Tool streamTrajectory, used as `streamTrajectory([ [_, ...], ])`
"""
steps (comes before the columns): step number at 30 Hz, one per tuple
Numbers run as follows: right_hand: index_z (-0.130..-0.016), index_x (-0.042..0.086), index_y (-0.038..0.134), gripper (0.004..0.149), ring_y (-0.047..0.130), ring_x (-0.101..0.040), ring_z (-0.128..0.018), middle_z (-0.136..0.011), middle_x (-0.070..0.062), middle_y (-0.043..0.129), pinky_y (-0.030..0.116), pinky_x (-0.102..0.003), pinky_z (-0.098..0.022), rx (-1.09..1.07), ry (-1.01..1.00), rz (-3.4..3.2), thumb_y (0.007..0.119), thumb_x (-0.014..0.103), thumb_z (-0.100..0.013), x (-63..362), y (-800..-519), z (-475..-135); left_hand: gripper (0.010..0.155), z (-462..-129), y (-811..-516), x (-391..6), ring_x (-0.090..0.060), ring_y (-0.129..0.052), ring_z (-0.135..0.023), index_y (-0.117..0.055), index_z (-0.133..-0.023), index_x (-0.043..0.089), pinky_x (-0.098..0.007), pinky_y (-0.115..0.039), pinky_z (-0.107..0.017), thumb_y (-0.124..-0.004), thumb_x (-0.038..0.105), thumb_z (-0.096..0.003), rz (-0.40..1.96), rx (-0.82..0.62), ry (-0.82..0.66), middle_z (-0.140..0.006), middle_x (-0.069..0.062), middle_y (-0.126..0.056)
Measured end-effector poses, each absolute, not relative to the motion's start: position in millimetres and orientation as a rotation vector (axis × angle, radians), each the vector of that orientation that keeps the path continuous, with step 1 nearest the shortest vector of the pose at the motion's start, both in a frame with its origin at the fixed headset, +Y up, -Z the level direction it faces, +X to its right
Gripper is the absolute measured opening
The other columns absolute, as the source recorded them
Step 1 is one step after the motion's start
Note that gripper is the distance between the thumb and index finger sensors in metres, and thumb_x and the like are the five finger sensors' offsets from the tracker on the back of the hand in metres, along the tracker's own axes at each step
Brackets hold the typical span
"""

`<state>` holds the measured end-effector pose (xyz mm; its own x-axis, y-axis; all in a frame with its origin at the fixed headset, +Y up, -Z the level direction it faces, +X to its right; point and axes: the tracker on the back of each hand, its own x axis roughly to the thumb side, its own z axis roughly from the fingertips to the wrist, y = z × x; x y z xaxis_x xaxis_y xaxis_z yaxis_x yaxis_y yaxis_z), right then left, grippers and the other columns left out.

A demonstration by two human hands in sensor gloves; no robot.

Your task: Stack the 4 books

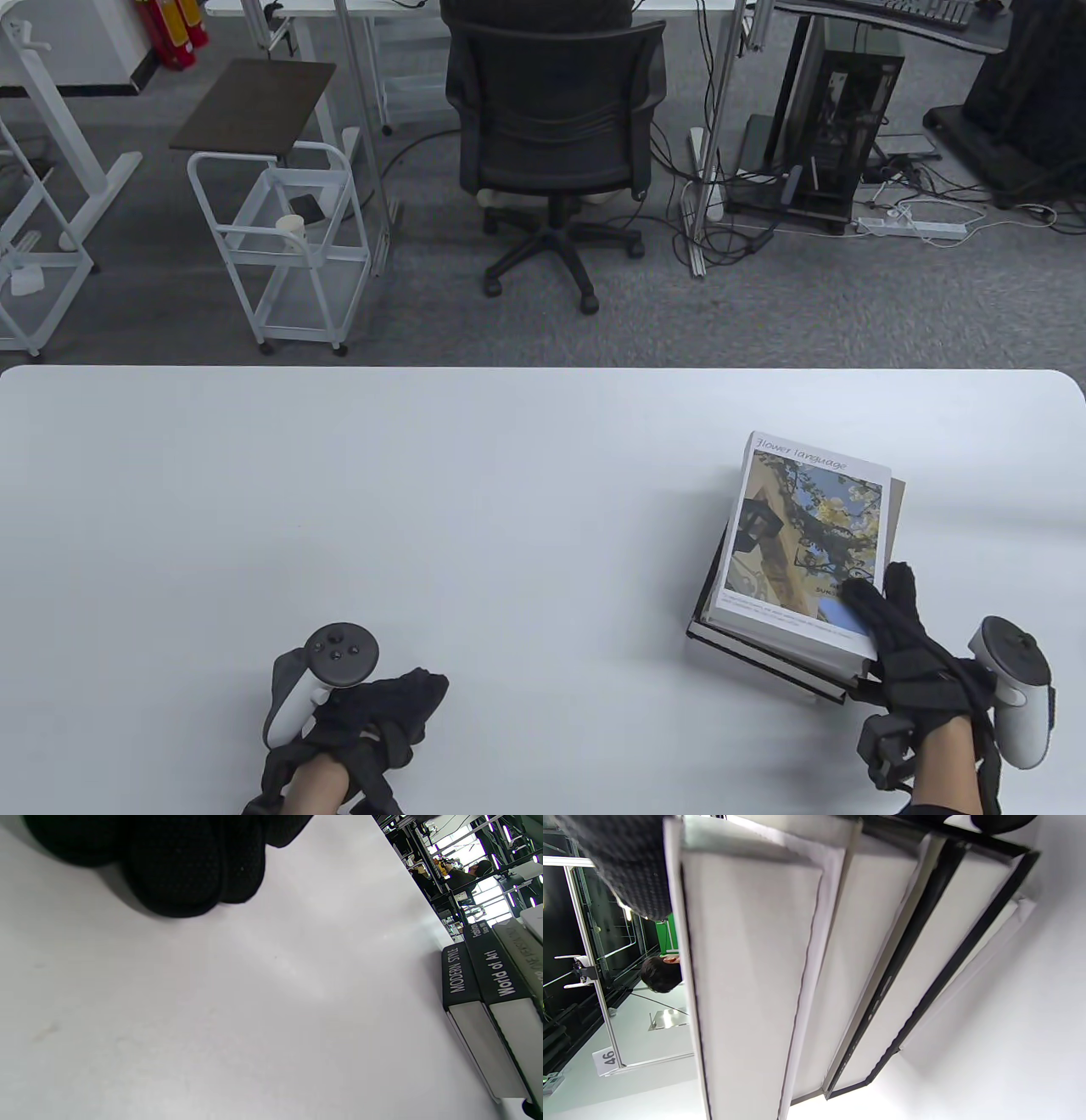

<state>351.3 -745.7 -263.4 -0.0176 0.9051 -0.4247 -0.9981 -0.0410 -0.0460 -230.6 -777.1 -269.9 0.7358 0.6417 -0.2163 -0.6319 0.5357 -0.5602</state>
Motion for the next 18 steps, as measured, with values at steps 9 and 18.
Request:
streamTrajectory([
  [9,-0.116,0.029,-0.001,0.102,0.036,-0.075,-0.097,-0.119,-0.031,0.014,0.052,-0.080,-0.068,-0.281,0.412,1.638,0.074,0.072,-0.062,302.8,-742.3,-289.5,0.078,-267.6,-777.4,-228.5,-0.030,-0.096,-0.054,-0.051,-0.106,0.010,-0.055,-0.077,-0.045,-0.053,0.062,-0.0480,0.760,-0.692,-0.019,-0.080,-0.015,-0.082],
  [18,-0.116,0.026,-0.002,0.102,0.036,-0.076,-0.095,-0.118,-0.034,0.014,0.052,-0.080,-0.068,-0.175,0.498,1.670,0.073,0.071,-0.063,241.6,-741.0,-309.6,0.077,-266.7,-777.2,-228.2,-0.030,-0.095,-0.057,-0.050,-0.107,0.010,-0.055,-0.076,-0.046,-0.054,0.060,-0.0487,0.765,-0.709,-0.018,-0.082,-0.015,-0.080],
])
